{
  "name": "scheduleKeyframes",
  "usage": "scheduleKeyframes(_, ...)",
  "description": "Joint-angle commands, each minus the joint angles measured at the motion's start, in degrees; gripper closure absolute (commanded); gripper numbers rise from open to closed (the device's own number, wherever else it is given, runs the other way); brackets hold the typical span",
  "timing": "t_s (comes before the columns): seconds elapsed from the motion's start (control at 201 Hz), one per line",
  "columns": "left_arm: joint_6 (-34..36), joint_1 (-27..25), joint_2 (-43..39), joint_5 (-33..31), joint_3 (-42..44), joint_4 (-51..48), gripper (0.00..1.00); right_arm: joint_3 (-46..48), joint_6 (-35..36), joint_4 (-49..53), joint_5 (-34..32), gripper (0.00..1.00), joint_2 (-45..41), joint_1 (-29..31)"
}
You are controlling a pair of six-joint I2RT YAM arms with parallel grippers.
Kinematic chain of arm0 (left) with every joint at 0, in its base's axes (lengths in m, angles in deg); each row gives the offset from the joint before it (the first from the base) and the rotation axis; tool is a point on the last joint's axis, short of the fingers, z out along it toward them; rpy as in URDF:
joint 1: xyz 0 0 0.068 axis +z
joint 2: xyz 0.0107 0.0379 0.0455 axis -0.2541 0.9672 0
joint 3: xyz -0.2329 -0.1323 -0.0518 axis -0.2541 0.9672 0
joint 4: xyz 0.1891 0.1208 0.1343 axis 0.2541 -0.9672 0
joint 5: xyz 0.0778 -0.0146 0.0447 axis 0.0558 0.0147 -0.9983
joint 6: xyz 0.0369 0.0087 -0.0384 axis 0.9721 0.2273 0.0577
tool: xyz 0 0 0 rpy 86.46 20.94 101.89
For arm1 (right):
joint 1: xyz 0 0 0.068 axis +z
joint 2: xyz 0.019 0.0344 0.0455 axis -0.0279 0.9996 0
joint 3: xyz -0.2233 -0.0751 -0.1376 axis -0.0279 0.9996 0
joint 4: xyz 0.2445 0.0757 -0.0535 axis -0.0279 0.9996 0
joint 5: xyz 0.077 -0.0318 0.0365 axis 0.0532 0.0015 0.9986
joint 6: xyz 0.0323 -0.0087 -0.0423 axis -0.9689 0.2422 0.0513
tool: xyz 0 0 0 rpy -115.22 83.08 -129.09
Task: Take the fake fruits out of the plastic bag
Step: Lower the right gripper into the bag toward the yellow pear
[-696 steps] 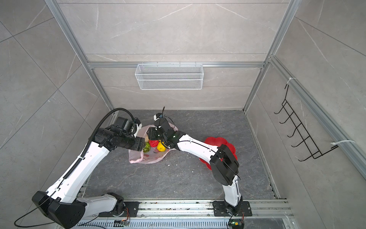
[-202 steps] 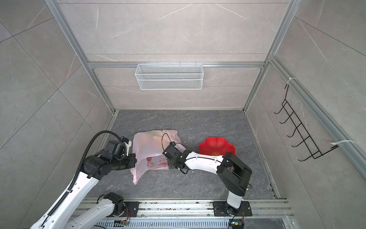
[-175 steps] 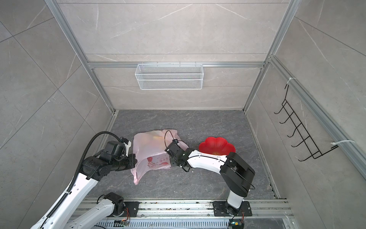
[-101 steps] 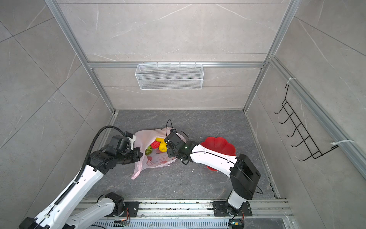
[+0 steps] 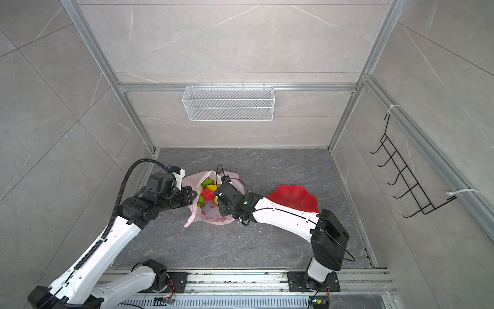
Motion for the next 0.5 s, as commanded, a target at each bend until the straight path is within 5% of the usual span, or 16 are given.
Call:
scheduleKeyframes(0.0, 0.7, -0.3, -0.1, 0.7, -1.6, 1.1, 0.99, -3.0, 3.0, 2.9, -2.9, 0.43, -2.5, 1.4)
scheduleKeyframes(0.498, 0.9, -0.3, -1.0, 0.2, -2.5, 1.4, 0.99, -8.5, 1.0, -0.3, 2.5, 0.5, 11.0, 1.7)
